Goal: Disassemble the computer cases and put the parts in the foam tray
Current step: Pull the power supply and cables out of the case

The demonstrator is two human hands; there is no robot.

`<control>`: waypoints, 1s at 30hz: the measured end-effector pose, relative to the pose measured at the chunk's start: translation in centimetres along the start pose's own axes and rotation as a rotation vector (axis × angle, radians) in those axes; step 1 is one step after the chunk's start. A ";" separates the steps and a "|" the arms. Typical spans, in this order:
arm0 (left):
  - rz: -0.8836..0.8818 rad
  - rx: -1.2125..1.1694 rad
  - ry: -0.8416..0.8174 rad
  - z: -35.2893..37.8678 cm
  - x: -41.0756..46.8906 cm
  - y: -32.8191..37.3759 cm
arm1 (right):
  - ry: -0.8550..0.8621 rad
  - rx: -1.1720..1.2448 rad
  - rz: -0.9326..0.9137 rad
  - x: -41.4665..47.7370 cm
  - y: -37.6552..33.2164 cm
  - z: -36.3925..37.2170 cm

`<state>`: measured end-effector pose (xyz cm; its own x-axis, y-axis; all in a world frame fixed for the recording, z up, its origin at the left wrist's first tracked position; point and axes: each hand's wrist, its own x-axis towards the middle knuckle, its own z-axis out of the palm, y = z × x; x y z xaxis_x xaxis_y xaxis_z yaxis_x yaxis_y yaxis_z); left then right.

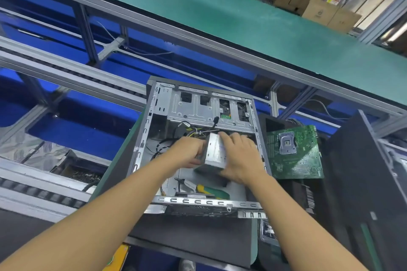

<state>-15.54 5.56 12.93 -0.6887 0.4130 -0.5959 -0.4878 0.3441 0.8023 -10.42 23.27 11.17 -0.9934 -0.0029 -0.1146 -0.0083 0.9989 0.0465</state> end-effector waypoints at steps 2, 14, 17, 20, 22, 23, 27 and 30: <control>0.034 -0.001 0.112 -1.7 -0.1 -0.1 | 0.000 0.148 0.048 -0.4 0.6 -2.0; 0.588 0.358 0.523 -5.6 0.3 0.0 | 0.482 0.854 -0.060 -7.1 6.7 -21.2; 0.548 0.589 0.395 -5.1 1.2 0.6 | 0.690 0.857 -0.013 -8.4 7.3 -21.9; 0.418 0.831 0.316 -3.7 2.7 1.3 | 0.813 0.821 0.068 -9.5 7.2 -21.1; 0.381 1.001 0.327 -2.6 3.3 1.7 | 0.859 0.830 0.130 -10.2 6.9 -20.4; 0.394 1.073 0.353 -2.1 3.5 2.0 | 0.884 0.832 0.171 -10.6 6.8 -20.0; 0.551 1.106 0.410 0.0 3.5 2.6 | 0.916 0.812 0.340 -12.7 7.9 -19.6; 0.598 1.160 0.292 2.1 3.4 1.9 | 0.874 0.792 0.479 -15.2 9.9 -19.3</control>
<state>-17.73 9.36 12.36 -0.7948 0.6066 -0.0200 0.5615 0.7474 0.3551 2.38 32.29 32.50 -0.6248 0.6362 0.4526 0.1415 0.6623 -0.7357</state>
